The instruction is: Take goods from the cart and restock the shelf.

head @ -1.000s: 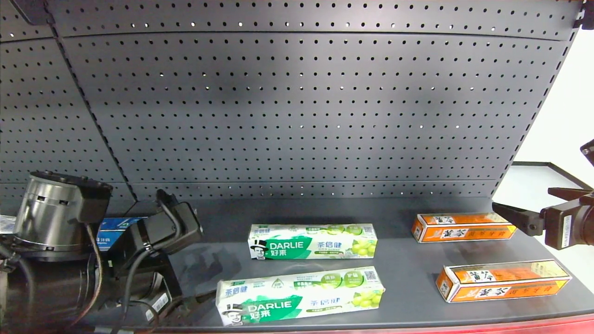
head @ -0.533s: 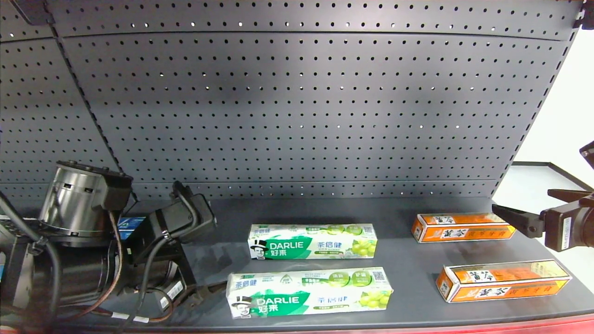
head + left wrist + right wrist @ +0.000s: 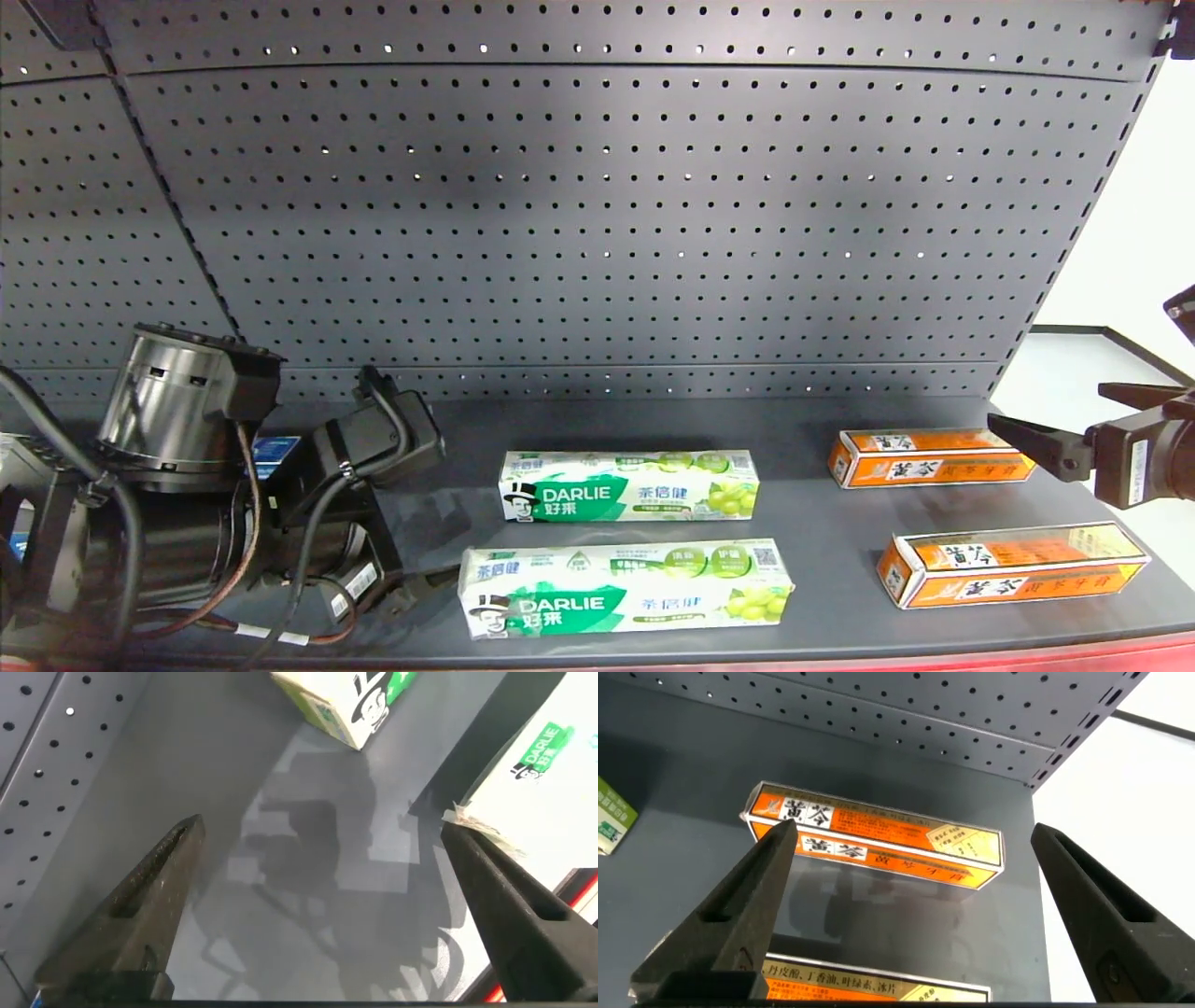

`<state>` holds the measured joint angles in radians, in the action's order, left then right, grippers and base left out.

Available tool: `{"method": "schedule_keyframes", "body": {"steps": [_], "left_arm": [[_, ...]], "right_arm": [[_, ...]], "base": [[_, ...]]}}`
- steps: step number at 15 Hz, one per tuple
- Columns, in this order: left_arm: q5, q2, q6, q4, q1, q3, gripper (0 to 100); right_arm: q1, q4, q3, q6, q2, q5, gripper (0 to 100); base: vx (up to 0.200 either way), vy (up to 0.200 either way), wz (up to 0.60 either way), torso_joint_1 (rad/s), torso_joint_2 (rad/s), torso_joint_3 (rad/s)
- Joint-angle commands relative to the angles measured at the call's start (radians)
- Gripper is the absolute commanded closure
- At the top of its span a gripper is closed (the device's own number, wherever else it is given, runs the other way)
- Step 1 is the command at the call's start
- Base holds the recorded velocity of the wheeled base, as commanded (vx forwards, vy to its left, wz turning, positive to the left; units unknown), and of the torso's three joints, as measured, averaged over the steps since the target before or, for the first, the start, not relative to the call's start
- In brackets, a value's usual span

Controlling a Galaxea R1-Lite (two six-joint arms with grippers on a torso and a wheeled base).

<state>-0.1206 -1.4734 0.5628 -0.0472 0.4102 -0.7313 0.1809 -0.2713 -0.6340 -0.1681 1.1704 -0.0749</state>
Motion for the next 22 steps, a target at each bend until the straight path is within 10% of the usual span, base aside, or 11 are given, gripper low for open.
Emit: {"method": "schedule_keyframes", "body": {"steps": [1, 16, 22], "left_arm": [[-0.001, -0.004, 0.000, 0.000, 0.010, -0.005, 0], [0.001, 0.067, -0.009, 0.001, 0.007, 0.010, 0], [-0.001, 0.335, -0.037, -0.013, -0.163, 0.059, 0]], "right_arm": [[0.000, 0.000, 0.007, -0.001, -0.003, 0.000, 0], [-0.001, 0.000, 0.008, -0.001, -0.020, 0.000, 0], [-0.001, 0.000, 0.008, 0.001, -0.092, 0.001, 0]], "base": [[0.000, 0.000, 0.00, 0.000, 0.00, 0.000], [0.000, 0.000, 0.00, 0.000, 0.00, 0.000], [0.000, 0.000, 0.00, 0.000, 0.00, 0.000]]}}
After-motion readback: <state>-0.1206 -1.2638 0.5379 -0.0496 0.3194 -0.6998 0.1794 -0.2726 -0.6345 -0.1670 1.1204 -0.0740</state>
